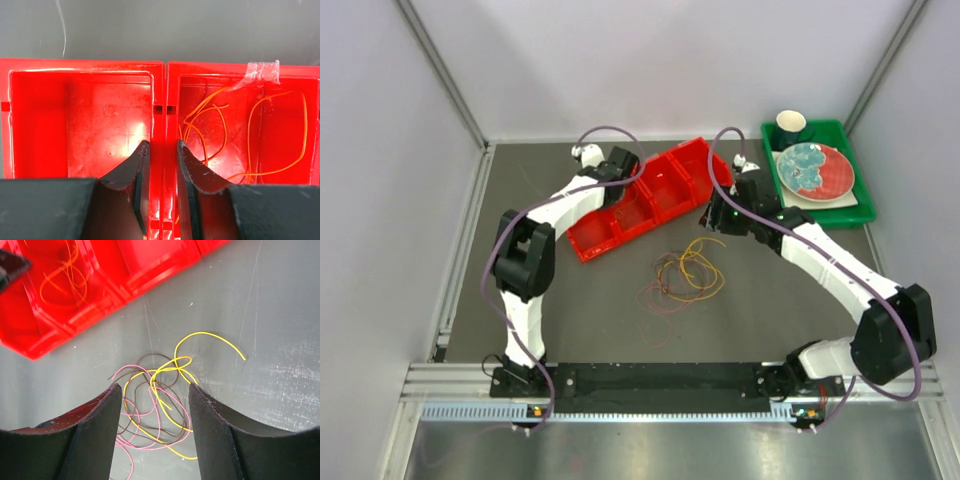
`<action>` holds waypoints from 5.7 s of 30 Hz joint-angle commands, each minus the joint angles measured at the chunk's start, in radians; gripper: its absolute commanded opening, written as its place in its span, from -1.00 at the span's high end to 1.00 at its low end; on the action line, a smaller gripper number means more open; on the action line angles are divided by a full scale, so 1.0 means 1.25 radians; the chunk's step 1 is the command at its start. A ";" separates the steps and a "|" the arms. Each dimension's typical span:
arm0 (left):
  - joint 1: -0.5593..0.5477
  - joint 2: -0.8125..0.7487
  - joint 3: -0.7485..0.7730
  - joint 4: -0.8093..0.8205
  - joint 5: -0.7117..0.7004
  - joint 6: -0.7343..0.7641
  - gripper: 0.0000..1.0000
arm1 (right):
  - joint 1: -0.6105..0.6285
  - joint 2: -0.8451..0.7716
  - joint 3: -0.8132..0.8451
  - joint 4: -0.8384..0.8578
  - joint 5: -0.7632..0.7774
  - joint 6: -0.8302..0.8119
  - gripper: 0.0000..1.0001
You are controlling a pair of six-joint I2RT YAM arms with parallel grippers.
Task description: Untangle the cables
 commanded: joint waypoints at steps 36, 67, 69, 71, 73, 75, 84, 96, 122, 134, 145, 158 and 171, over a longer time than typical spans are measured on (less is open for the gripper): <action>0.017 -0.433 -0.172 0.076 0.105 0.215 -0.31 | 0.056 0.259 0.091 0.053 0.041 0.093 -0.13; 0.017 -0.427 -0.223 0.128 0.261 0.227 -0.31 | 0.067 0.260 0.036 0.075 0.056 0.042 -0.15; 0.014 -0.420 -0.223 0.130 0.269 0.227 -0.31 | 0.067 0.277 0.039 0.085 0.027 0.062 -0.09; 0.014 -0.416 -0.219 0.130 0.275 0.227 -0.31 | 0.067 0.287 0.039 0.092 0.000 0.074 -0.01; 0.014 -0.415 -0.220 0.131 0.277 0.230 -0.31 | 0.070 0.295 0.039 0.101 0.000 0.089 0.16; 0.016 -0.416 -0.222 0.129 0.277 0.231 -0.31 | 0.070 0.289 0.039 0.101 0.011 0.095 0.58; 0.013 -0.427 -0.248 0.152 0.351 0.246 -0.34 | 0.070 0.226 0.112 0.049 0.046 0.058 1.00; -0.027 -0.394 -0.298 0.274 0.565 0.241 -0.36 | 0.070 0.028 0.374 -0.079 0.077 -0.020 1.00; -0.043 -0.437 -0.313 0.598 0.937 0.300 -0.74 | 0.070 -0.015 0.312 -0.049 -0.013 0.021 1.00; -0.051 -0.367 -0.312 0.659 1.009 0.325 -0.73 | 0.070 -0.028 0.312 -0.055 -0.020 0.025 1.00; -0.112 -0.302 -0.281 0.636 0.920 0.411 -0.68 | 0.070 -0.028 0.314 -0.051 -0.029 0.035 1.00; -0.113 -0.312 -0.273 0.630 0.830 0.404 1.00 | 0.070 -0.027 0.308 -0.057 -0.016 0.036 0.81; -0.084 -0.311 -0.145 0.490 0.687 0.426 1.00 | 0.068 -0.106 0.349 -0.128 0.087 0.018 -0.80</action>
